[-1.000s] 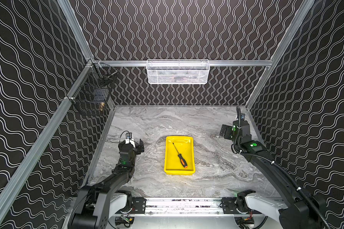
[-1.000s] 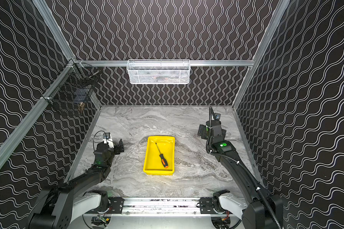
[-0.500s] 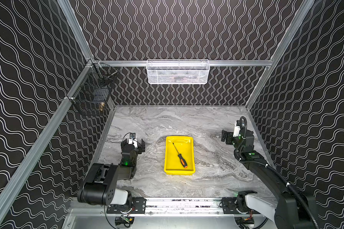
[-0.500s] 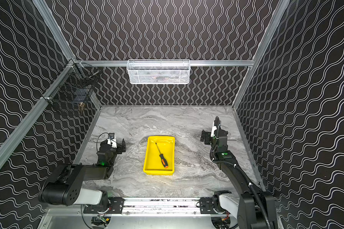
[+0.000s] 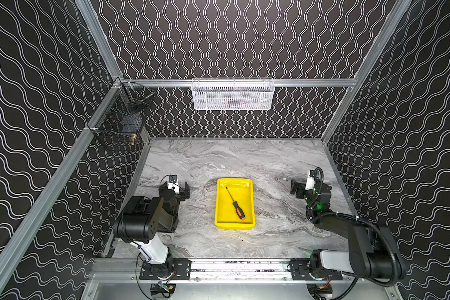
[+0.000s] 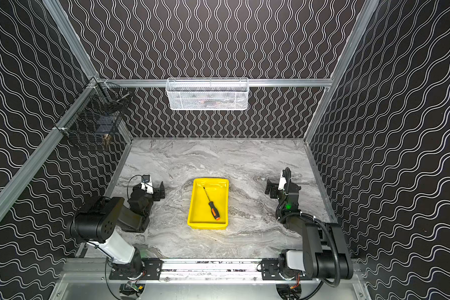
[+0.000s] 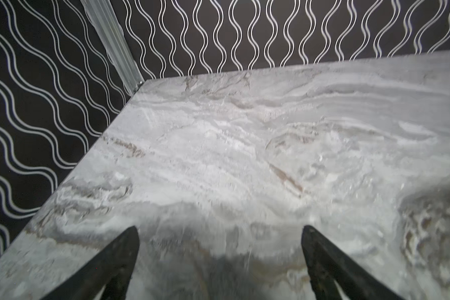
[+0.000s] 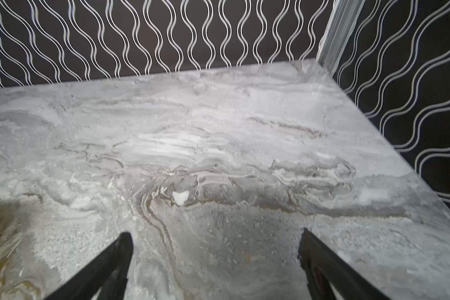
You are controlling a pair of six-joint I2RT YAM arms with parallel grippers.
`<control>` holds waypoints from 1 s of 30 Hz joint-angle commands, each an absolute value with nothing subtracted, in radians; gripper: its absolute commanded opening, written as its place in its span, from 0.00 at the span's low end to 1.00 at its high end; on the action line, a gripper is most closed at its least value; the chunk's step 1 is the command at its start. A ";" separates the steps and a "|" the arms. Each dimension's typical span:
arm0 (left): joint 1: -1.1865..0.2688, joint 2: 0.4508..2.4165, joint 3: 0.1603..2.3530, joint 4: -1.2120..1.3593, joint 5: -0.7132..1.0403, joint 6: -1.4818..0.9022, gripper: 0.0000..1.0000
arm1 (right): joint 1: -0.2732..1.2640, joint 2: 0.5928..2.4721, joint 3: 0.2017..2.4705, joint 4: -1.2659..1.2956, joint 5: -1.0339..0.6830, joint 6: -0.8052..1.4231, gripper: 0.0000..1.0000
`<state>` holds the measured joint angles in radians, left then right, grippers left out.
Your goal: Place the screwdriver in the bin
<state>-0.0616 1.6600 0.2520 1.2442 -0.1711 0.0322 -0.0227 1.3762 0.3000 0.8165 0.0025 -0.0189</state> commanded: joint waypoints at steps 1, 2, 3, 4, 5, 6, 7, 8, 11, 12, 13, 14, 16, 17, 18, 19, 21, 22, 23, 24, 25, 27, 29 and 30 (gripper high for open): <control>-0.057 1.661 0.293 1.181 -0.131 0.038 0.99 | -0.026 1.420 0.281 1.041 0.000 -0.034 1.00; -0.057 1.653 0.309 1.138 -0.126 0.035 0.99 | -0.028 1.434 0.279 1.046 0.000 -0.031 1.00; -0.057 1.652 0.330 1.095 -0.120 0.036 0.99 | -0.030 1.463 0.270 1.084 -0.001 -0.030 1.00; -0.057 1.654 0.352 1.063 -0.112 0.042 0.99 | -0.032 1.503 0.251 1.160 0.001 -0.033 1.00; -0.057 1.653 0.365 1.025 -0.109 0.046 0.99 | -0.032 1.553 0.231 1.281 0.002 -0.033 1.00; -0.057 1.656 0.364 1.034 -0.109 0.048 0.99 | -0.032 1.554 0.221 1.281 0.022 -0.027 1.00; -0.057 1.659 0.363 1.043 -0.109 0.053 0.99 | -0.032 1.516 0.244 1.166 0.034 -0.012 0.99; -0.057 1.655 0.365 1.029 -0.109 0.050 0.99 | -0.038 1.506 0.268 1.105 0.024 -0.008 1.00; -0.057 1.657 0.365 1.029 -0.112 0.051 0.99 | -0.069 1.549 0.262 1.192 0.011 0.019 1.00; -0.057 1.660 0.365 1.038 -0.112 0.052 0.99 | -0.070 1.539 0.273 1.154 0.015 0.022 0.99; -0.057 1.657 0.366 1.033 -0.113 0.051 0.99 | -0.071 1.531 0.278 1.128 0.016 0.023 1.00; -0.057 1.658 0.365 1.037 -0.113 0.050 0.99 | -0.070 1.532 0.279 1.127 0.016 0.022 1.00; -0.057 1.657 0.364 1.036 -0.112 0.051 0.99 | -0.071 1.546 0.269 1.179 0.014 0.014 1.00; -0.057 1.657 0.364 1.040 -0.113 0.052 0.99 | -0.070 1.546 0.269 1.174 0.015 0.012 1.00; -0.057 1.656 0.364 1.037 -0.112 0.053 0.99 | -0.070 1.538 0.275 1.149 0.014 0.009 0.99; -0.057 1.657 0.364 1.039 -0.112 0.052 0.99 | -0.069 1.534 0.276 1.142 0.018 0.008 1.00; -0.057 1.657 0.364 1.037 -0.113 0.052 0.98 | -0.069 1.541 0.269 1.173 0.016 0.006 1.00; -0.057 1.658 0.364 1.041 -0.114 0.052 0.99 | -0.069 1.542 0.267 1.178 0.017 0.005 0.99; -0.057 1.657 0.364 1.037 -0.114 0.052 0.99 | -0.069 1.538 0.268 1.170 0.019 0.006 1.00; -0.057 1.657 0.364 1.040 -0.113 0.052 0.99 | -0.069 1.537 0.270 1.163 0.019 0.006 1.00; -0.056 1.657 0.364 1.038 -0.114 0.052 0.99 | -0.069 1.538 0.269 1.166 0.018 0.006 0.99; -0.057 1.657 0.364 1.039 -0.114 0.052 0.99 | -0.069 1.540 0.269 1.171 0.017 0.006 0.99; -0.057 1.658 0.364 1.040 -0.114 0.052 0.99 | -0.069 1.543 0.271 1.166 0.015 0.007 1.00; -0.057 1.656 0.364 1.036 -0.114 0.052 0.99 | -0.069 1.543 0.274 1.164 0.013 0.006 1.00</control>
